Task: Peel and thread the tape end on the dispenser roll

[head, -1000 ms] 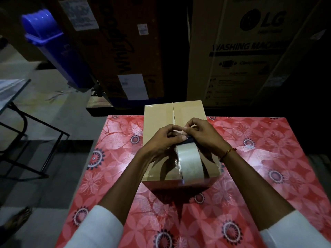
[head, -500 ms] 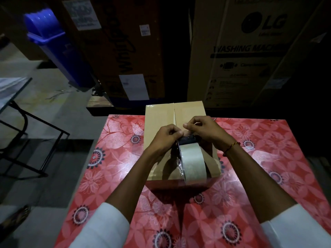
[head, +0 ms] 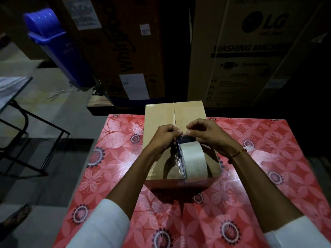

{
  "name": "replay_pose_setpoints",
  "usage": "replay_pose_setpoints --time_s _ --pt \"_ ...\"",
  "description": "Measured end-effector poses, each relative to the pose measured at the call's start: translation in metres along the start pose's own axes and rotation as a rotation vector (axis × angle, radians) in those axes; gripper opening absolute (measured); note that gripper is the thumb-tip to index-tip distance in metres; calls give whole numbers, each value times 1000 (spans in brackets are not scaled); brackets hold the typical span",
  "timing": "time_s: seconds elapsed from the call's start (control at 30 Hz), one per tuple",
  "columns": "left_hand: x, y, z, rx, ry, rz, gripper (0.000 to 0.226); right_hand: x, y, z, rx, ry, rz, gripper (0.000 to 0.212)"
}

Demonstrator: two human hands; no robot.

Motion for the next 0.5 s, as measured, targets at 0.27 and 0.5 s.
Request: replay_pose_setpoints --time_s 0.27,0.5 --pt "4 1 2 -94 -26 11 8 -12 -1 4 64 -68 -105 7" --pt "4 -1 -3 -288 -50 -93 10 -6 -3 3 78 -39 1 9"
Point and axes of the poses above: each hand's wrist, its own z-axis towards the middle knuckle, its own y-axis out of the palm, x = y × z, the point moved 8 cm from there along z, towards the middle knuckle
